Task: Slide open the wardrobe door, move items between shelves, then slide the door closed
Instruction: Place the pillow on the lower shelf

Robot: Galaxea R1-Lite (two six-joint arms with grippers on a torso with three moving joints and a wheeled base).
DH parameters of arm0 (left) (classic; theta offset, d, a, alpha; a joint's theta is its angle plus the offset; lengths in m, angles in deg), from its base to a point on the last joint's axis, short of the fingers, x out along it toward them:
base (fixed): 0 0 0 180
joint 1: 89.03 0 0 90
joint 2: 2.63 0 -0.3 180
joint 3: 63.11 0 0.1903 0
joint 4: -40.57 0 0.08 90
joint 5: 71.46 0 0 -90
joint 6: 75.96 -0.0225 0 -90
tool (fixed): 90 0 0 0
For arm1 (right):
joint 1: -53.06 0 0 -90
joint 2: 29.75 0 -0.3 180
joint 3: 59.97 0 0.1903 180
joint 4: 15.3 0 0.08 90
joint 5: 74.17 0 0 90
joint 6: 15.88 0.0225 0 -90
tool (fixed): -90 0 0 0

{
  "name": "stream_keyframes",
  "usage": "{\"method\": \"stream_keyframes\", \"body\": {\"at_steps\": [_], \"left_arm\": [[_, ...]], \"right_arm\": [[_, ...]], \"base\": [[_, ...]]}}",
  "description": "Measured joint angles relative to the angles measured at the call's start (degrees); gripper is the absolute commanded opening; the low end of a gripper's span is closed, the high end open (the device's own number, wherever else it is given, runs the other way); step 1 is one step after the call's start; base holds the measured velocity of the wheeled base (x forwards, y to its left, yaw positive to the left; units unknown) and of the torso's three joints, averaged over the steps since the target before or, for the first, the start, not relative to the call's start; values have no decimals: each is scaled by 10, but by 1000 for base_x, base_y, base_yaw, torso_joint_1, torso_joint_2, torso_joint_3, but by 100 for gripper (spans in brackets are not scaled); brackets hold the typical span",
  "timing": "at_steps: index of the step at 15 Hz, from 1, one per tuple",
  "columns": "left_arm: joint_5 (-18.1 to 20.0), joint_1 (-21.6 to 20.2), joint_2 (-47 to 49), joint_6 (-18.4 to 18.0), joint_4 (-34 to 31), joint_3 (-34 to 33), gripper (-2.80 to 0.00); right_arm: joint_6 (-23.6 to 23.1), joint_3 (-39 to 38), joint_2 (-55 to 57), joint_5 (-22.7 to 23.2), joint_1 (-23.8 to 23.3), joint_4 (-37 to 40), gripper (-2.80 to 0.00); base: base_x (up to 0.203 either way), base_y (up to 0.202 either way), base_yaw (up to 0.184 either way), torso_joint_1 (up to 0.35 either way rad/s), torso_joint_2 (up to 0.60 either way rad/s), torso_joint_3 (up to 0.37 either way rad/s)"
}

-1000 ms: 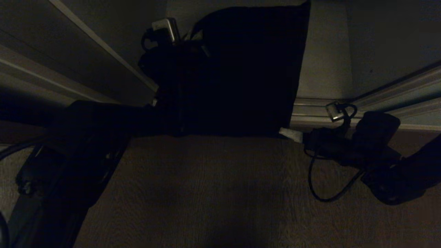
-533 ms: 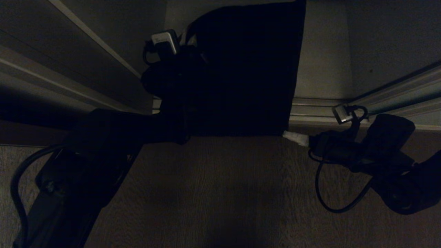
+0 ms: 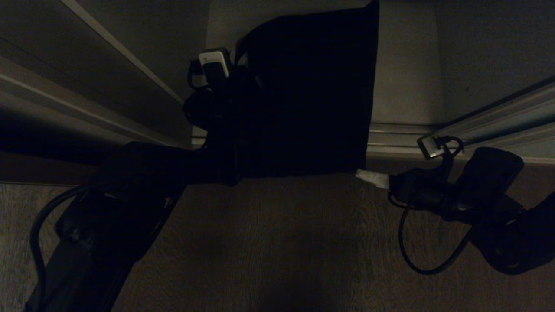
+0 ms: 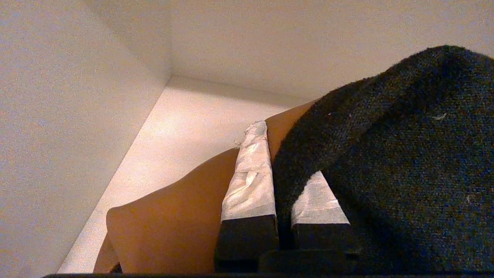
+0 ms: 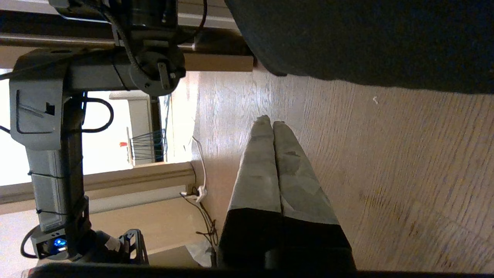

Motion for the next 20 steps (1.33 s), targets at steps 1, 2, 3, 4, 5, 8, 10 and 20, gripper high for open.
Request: {"method": "stream_keyframes", "body": {"at_steps": [1,2,3,4,5,8,10,20], "left_arm": [[-3,0,0,-2,0,0,-280],[-13,0,0,-4,-3,0,-280],[-21,0,0,-6,-8,0,0],[-22,-1,0,-7,-12,0,0],[-19,-3,0,-6,-14,1,0],[-10,-8,-2,-6,-28,0,0],[-10,-8,-5,-6,-26,0,0],[-22,36,-164,67,-194,-214,-280]], "right_arm": [[0,0,1,0,0,0,-280],[0,0,1,0,0,0,-280],[0,-1,2,0,0,0,-280],[0,-1,2,1,0,0,-280],[0,-1,3,1,0,0,-280],[0,-1,4,4,1,0,-280],[-1,-4,4,4,1,0,-280],[-1,-27,-22,9,1,-1,-280]], "base": [[0,0,0,0,0,0],[0,0,0,0,0,0],[0,0,0,0,0,0],[0,0,0,0,0,0],[0,0,0,0,0,0],[0,0,0,0,0,0],[0,0,0,0,0,0],[0,0,0,0,0,0]]}}
